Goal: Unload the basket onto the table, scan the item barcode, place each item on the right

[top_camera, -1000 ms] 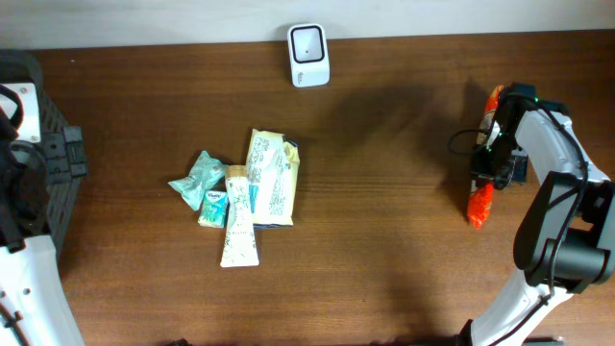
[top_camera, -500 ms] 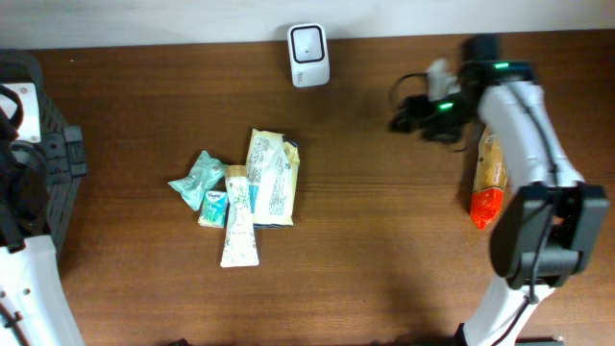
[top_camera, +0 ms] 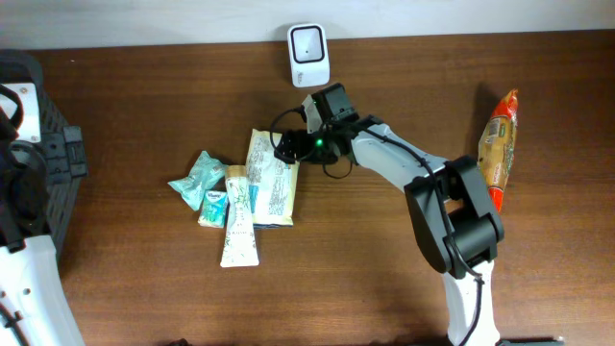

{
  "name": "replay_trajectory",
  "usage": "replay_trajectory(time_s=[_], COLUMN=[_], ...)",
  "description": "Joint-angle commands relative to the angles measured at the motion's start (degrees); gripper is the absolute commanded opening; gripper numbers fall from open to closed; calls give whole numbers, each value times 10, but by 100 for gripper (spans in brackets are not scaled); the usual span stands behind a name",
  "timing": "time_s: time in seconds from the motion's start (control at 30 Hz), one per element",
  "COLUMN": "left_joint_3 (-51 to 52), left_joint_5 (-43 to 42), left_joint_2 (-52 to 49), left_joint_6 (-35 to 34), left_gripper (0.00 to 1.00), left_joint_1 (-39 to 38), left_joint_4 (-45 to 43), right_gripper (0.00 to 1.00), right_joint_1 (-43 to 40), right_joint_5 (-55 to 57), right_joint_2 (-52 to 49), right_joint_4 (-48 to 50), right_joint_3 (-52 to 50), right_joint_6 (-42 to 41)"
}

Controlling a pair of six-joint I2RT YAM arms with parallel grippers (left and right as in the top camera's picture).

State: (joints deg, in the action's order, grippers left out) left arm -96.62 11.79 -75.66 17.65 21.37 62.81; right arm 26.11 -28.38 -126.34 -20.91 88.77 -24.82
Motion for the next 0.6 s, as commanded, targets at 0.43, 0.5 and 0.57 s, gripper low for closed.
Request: replay_trajectory(time_s=[0.43, 0.5, 0.57], left_joint_3=[-2, -2, -2], left_joint_5=[-4, -4, -4], left_joint_2=[0, 0, 0], left_joint_6=[7, 7, 7], left_gripper=[99, 99, 99], left_joint_1=[2, 2, 2], left_joint_4=[-1, -1, -1], right_gripper=[4, 4, 20], right_joint_1=[-39, -71, -75], right_joint_5=[-150, -256, -256], right_joint_2=[-38, -35, -35], right_joint_4=[-35, -131, -203], right_joint_3=[35, 85, 116], right_joint_6=[94, 266, 330])
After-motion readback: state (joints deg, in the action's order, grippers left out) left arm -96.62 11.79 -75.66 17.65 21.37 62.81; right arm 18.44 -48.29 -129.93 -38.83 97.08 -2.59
